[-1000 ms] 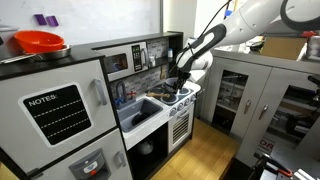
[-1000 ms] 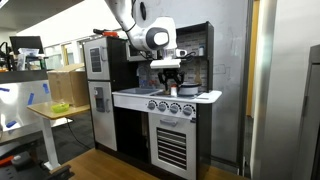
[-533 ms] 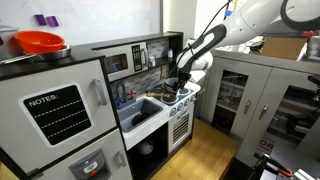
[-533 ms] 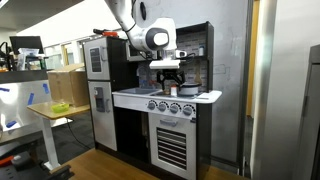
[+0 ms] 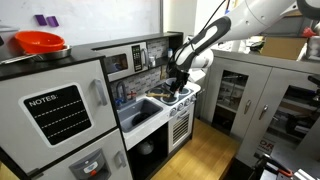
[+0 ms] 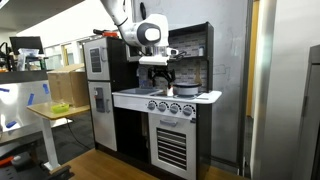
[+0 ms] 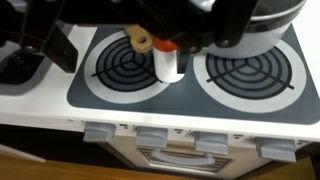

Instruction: Move the salt cellar to the right

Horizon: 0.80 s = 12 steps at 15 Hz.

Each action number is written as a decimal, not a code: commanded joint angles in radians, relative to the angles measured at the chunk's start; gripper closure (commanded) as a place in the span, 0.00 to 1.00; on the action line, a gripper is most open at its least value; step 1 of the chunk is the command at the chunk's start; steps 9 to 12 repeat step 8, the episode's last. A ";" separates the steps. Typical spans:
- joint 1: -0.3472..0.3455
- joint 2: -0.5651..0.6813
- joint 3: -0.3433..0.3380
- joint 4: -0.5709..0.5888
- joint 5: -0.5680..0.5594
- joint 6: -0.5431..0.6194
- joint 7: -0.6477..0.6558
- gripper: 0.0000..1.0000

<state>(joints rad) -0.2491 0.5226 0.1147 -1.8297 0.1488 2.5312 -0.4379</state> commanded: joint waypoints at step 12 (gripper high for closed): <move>0.085 -0.202 -0.071 -0.173 -0.014 -0.152 0.219 0.00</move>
